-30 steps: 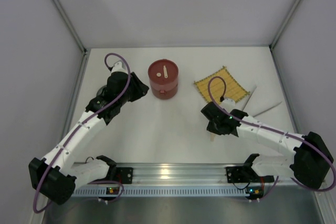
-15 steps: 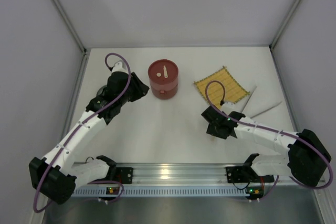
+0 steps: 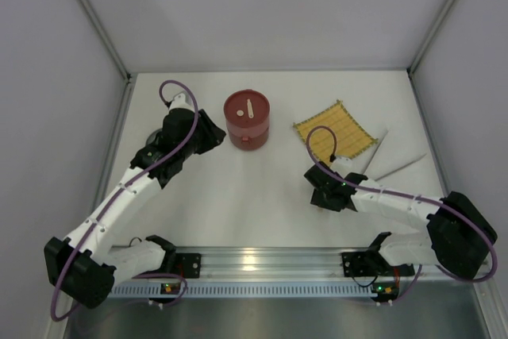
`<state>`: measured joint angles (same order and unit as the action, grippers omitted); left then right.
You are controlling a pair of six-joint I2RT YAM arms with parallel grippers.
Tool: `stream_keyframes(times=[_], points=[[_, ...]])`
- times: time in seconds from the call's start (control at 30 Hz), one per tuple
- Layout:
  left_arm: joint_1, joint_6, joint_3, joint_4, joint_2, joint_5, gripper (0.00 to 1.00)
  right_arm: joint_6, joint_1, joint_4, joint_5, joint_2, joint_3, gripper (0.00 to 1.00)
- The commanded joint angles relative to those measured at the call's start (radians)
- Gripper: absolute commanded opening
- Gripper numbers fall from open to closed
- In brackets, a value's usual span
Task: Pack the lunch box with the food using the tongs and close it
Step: Pick up the utensils from the center of the board.
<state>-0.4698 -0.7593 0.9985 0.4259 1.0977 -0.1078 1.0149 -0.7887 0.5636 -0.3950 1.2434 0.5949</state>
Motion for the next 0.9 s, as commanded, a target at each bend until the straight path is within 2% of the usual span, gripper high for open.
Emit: stream_keyframes(times=[0.0, 0.17, 0.27, 0.3, 0.4, 0.7, 0.87], points=[[0.002, 0.005, 0.005, -0.035, -0.001, 0.007, 0.45, -0.021, 0.011, -0.076, -0.008, 0.022, -0.007, 0.43], [0.002, 0.005, 0.005, -0.038, 0.001, 0.008, 0.45, -0.018, 0.011, -0.091, 0.005, 0.073, -0.01, 0.42], [0.002, 0.006, 0.005, -0.038, 0.001, 0.008, 0.45, -0.018, 0.012, -0.114, 0.007, 0.08, -0.026, 0.37], [0.002, 0.006, 0.005, -0.038, 0.001, 0.007, 0.45, -0.019, 0.013, -0.12, 0.005, 0.082, -0.032, 0.31], [0.002, 0.006, 0.005, -0.036, 0.002, 0.008, 0.45, -0.027, 0.011, -0.137, 0.002, 0.091, -0.035, 0.22], [0.002, 0.009, 0.005, -0.038, 0.004, 0.007, 0.45, -0.038, 0.011, -0.159, -0.005, 0.065, -0.066, 0.08], [0.002, 0.008, 0.005, -0.039, 0.005, 0.007, 0.45, -0.039, 0.011, -0.14, -0.016, 0.033, -0.055, 0.05]])
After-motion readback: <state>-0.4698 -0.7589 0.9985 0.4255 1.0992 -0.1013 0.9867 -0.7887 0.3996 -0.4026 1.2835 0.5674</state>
